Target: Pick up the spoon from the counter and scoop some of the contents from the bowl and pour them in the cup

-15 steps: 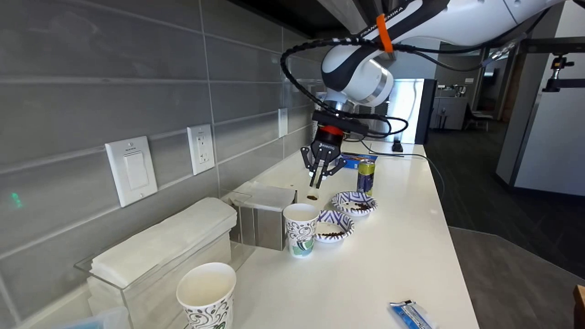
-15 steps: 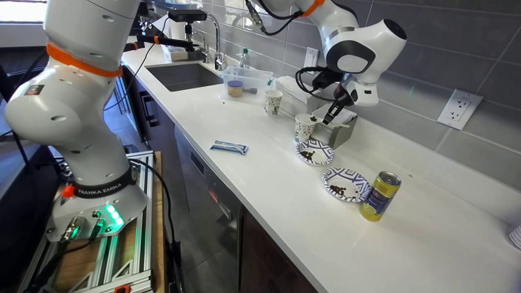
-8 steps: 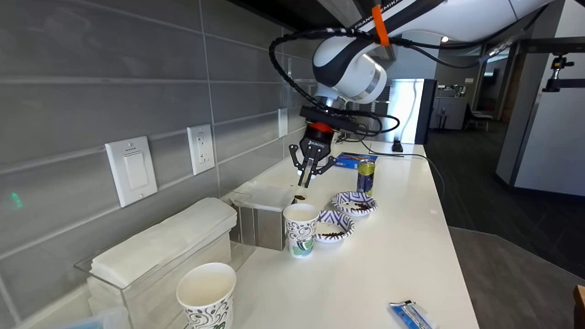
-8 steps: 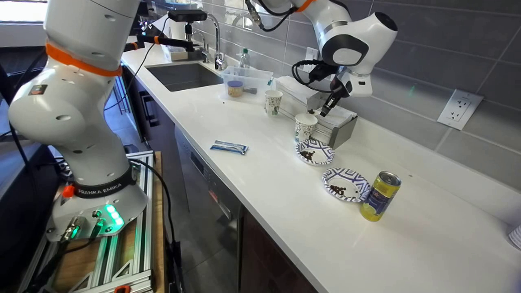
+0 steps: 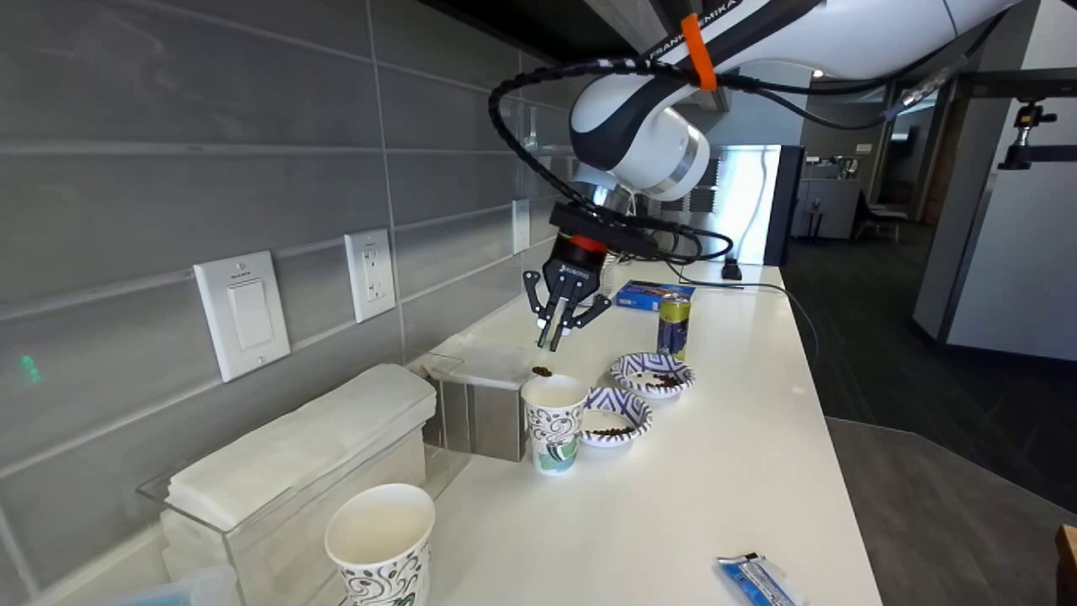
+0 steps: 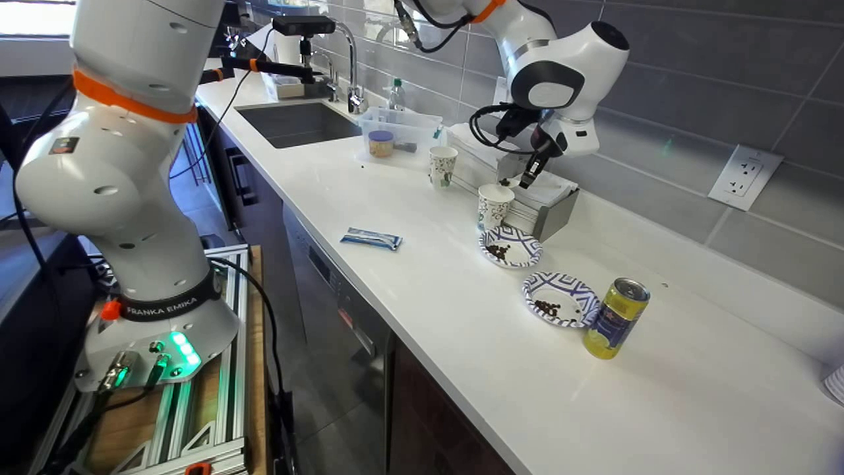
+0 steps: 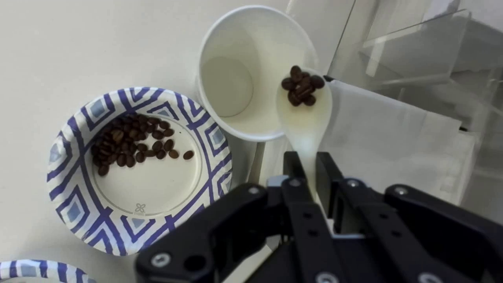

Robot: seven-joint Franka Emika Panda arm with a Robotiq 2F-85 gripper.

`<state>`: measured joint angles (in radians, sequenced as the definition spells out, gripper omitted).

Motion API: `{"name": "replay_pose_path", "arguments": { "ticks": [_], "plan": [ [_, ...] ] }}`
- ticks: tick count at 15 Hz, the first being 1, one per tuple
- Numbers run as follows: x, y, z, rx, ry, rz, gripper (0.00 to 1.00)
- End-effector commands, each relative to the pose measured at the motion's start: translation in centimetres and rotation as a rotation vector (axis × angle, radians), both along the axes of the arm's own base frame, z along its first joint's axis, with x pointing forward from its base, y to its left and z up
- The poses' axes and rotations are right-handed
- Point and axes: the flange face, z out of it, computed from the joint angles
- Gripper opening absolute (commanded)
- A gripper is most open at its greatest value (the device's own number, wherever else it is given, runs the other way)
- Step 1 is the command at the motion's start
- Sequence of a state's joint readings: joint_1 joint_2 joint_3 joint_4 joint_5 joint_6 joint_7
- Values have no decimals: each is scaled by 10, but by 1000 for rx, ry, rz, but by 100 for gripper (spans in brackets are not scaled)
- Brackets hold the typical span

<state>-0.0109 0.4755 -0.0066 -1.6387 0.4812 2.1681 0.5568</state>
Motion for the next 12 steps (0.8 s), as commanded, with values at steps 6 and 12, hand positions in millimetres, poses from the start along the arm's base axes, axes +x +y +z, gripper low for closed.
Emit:
{"name": "replay_pose_path", "arguments": {
  "ticks": [6,12],
  "plan": [
    [-32,4,1,5,-167,151,4],
    [-48,4,-3,54,-255,265,4]
  ]
}}
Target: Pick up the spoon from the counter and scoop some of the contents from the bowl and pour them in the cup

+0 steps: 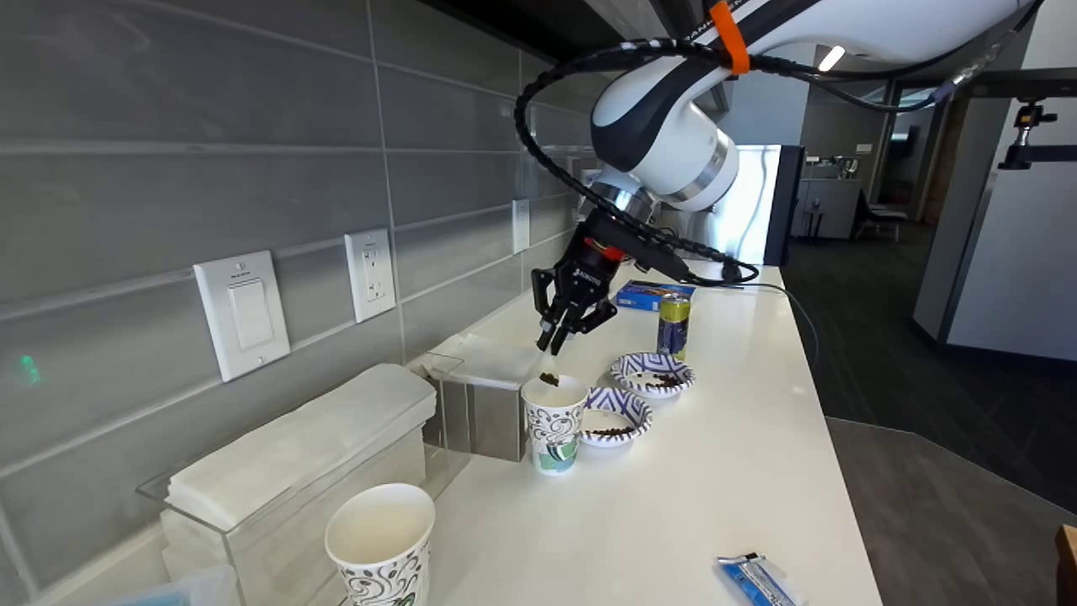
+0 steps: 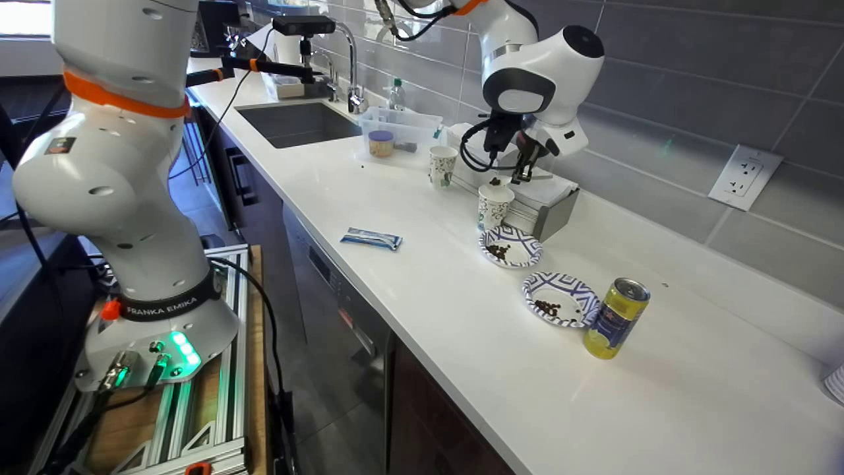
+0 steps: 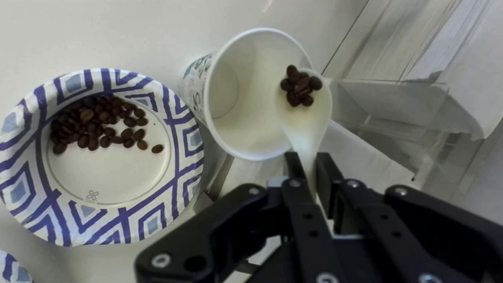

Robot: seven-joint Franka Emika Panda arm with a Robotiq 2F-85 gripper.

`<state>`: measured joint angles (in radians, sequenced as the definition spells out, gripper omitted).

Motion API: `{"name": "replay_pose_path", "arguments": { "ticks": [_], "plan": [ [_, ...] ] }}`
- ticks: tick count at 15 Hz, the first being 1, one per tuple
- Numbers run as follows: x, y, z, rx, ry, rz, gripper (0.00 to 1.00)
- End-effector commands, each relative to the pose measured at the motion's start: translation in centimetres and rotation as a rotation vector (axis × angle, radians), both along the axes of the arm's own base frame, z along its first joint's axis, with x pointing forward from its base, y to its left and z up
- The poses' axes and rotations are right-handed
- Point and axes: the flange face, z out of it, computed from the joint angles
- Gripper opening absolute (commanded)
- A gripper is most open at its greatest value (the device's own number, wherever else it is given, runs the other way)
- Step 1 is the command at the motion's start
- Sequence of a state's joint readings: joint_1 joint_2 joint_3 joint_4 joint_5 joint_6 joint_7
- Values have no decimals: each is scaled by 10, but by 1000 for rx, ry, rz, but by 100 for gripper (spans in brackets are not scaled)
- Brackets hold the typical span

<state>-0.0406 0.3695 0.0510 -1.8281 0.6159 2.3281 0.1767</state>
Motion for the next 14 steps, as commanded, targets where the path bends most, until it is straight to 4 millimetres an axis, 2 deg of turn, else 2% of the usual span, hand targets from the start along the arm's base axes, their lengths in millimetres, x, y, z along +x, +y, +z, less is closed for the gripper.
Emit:
{"name": "replay_pose_path", "arguments": {
  "ticks": [1,10,14],
  "plan": [
    [-18,-6,-1,35,-61,67,4],
    [-20,-30,-16,192,-273,179,4],
    [-19,-35,-23,220,-372,200,4]
  ]
}}
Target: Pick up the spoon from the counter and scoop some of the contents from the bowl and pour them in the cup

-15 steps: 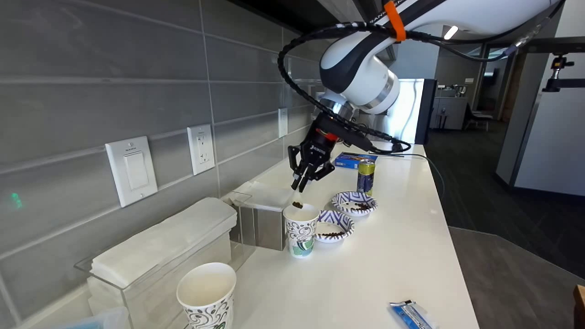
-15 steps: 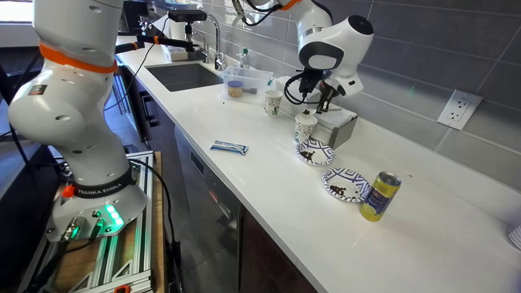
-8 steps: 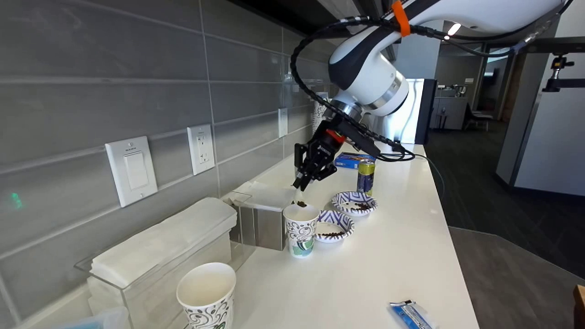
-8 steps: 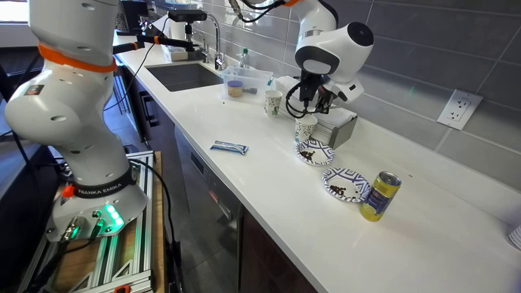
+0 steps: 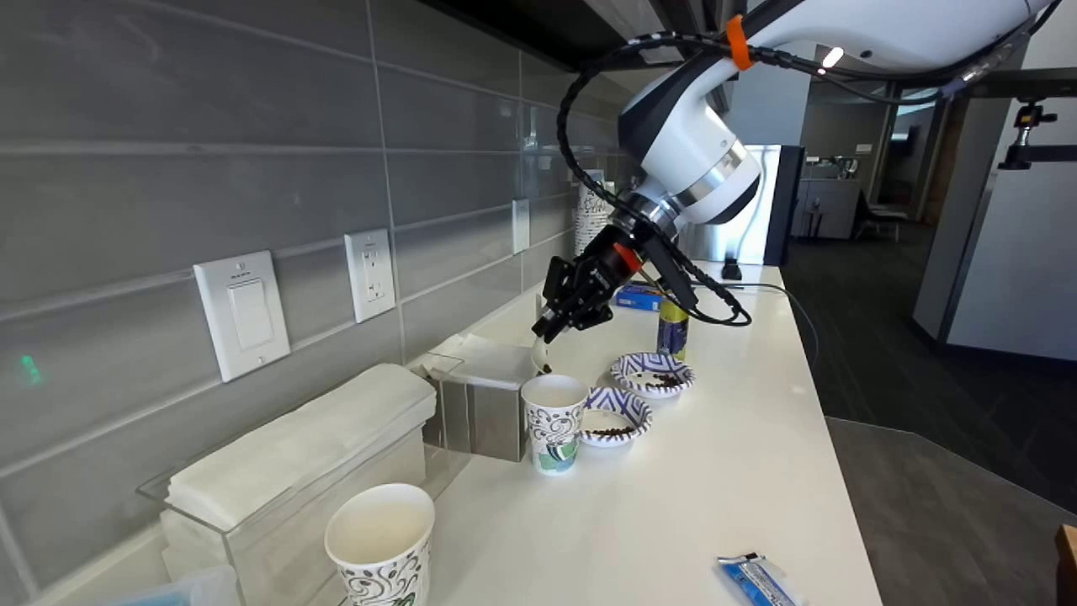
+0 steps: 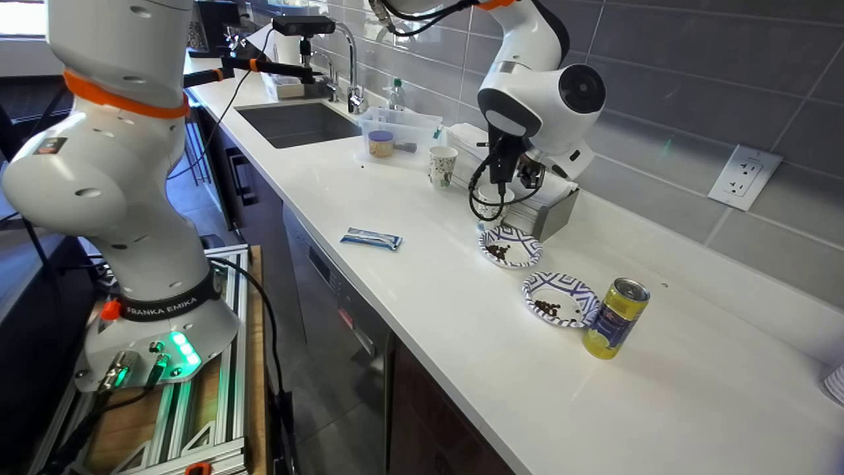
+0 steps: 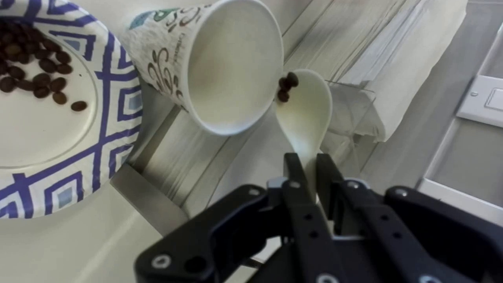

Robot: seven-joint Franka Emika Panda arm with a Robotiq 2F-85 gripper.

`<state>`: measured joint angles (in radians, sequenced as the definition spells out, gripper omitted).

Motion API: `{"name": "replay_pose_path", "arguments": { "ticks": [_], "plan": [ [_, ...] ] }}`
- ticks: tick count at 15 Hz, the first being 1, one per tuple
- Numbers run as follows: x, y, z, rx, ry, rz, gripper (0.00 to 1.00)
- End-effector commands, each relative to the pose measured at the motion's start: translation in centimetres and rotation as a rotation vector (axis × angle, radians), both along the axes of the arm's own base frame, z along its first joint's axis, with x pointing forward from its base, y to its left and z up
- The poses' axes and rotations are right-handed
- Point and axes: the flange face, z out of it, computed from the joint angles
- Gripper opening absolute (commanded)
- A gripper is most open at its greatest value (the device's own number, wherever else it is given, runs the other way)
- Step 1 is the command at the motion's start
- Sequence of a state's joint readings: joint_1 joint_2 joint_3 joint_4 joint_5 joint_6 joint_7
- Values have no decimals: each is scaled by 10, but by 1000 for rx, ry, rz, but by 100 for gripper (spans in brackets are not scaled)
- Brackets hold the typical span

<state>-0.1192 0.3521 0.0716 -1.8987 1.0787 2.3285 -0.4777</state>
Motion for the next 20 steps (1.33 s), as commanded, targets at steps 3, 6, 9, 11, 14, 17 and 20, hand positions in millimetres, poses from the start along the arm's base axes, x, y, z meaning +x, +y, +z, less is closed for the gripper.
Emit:
{"name": "replay_pose_path", "arguments": {
  "ticks": [3,6,9,11,14,17,20],
  "plan": [
    [-4,-5,-14,66,-92,59,4],
    [-6,-6,-22,99,-128,94,4],
    [-5,-11,-25,100,-156,120,4],
    [-8,-10,-19,100,-135,117,4],
    [-14,-4,2,99,-77,79,4],
    [-20,2,22,70,10,8,4],
    [-33,8,37,42,147,7,4]
  ]
}}
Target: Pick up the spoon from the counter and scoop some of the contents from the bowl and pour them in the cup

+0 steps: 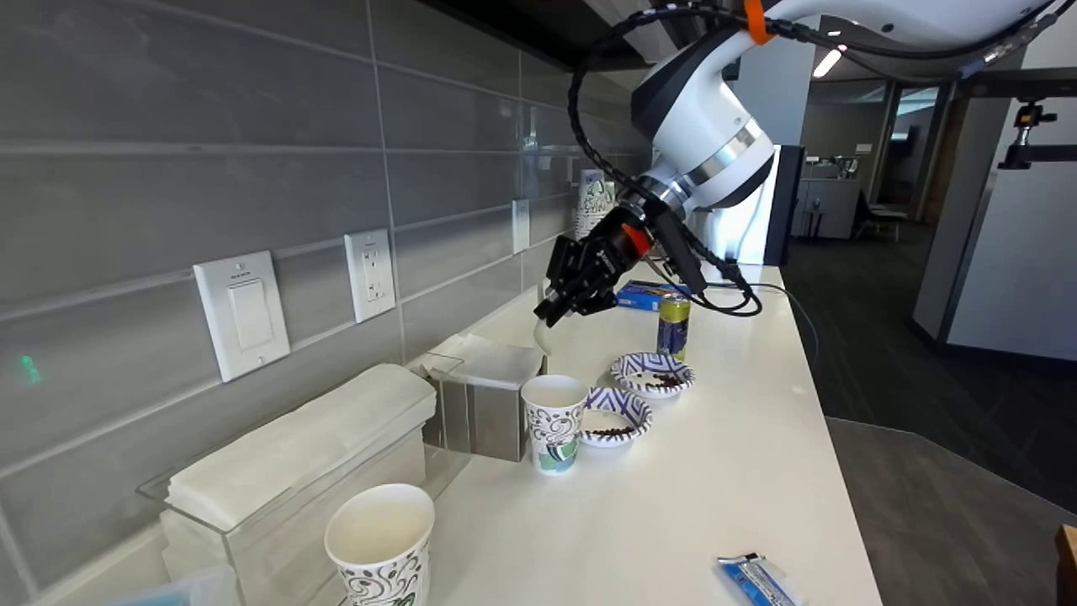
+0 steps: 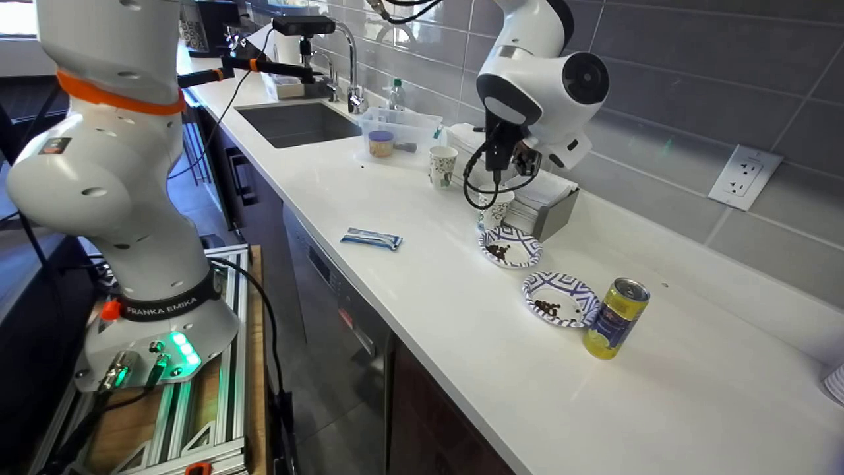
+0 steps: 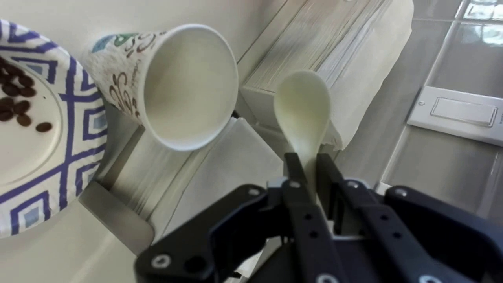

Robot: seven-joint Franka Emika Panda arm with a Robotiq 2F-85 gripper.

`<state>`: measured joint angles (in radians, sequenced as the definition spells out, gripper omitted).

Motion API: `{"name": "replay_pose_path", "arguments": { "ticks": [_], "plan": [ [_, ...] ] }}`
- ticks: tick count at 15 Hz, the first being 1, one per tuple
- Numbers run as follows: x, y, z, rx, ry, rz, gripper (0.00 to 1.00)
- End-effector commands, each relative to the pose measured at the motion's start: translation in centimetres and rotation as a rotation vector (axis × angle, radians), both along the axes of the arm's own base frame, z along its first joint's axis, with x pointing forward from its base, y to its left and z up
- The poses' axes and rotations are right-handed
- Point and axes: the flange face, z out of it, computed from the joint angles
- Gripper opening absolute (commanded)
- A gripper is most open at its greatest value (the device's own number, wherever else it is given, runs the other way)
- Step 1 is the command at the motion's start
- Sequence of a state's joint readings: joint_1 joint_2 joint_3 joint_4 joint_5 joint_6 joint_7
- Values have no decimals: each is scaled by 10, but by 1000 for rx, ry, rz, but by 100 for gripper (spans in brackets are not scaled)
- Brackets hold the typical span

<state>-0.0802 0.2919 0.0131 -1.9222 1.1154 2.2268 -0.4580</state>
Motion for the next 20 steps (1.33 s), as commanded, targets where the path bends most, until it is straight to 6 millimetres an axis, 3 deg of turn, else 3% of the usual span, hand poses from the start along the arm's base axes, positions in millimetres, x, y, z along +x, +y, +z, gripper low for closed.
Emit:
{"name": "replay_pose_path", "arguments": {
  "ticks": [1,8,12,20],
  "plan": [
    [-27,7,17,-46,187,5,4],
    [-57,28,31,-160,455,304,4],
    [-59,48,13,-294,528,473,4],
    [-58,108,-50,-630,558,767,4]
  ]
}}
